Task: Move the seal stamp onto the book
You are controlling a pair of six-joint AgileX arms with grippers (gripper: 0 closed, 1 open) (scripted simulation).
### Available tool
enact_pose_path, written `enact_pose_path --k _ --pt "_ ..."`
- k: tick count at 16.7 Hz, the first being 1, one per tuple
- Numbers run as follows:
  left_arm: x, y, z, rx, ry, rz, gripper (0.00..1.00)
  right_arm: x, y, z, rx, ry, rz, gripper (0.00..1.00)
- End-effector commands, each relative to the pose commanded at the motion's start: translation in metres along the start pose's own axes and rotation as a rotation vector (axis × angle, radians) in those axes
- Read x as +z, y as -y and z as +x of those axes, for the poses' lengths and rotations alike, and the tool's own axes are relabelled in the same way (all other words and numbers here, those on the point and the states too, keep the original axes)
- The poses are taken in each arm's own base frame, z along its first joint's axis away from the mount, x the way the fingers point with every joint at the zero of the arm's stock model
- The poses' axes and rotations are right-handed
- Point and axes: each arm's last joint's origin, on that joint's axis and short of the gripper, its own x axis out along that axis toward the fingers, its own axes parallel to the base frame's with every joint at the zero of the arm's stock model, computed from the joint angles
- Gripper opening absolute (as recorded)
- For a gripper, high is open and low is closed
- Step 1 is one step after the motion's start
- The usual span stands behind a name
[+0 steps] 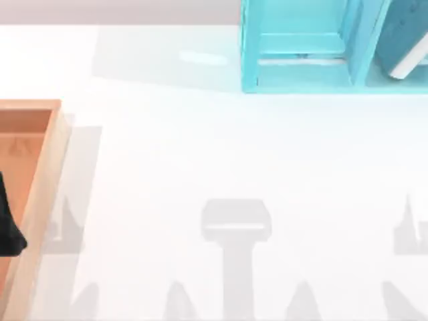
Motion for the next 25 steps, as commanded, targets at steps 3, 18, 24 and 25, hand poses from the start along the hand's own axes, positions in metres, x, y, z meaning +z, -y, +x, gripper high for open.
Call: enact_pose_path --k 3,18,24,25 --pt "0.000 0.000 0.000 0.000 0.000 0.000 1.00 0.002 0.000 0.000 0.000 0.002 0.002 1.00" --pt "0.000 0.000 0.000 0.000 0.000 0.000 1.00 0.059 0.011 0.150 0.027 -0.043 0.224 1.00" --pt "0.000 0.000 0.000 0.000 0.000 0.000 1.00 -0.014 0.023 0.237 0.032 -0.115 0.332 1.00" --pt "0.000 0.000 0.000 0.000 0.000 0.000 1.00 -0.026 0.024 0.246 0.033 -0.119 0.346 1.00"
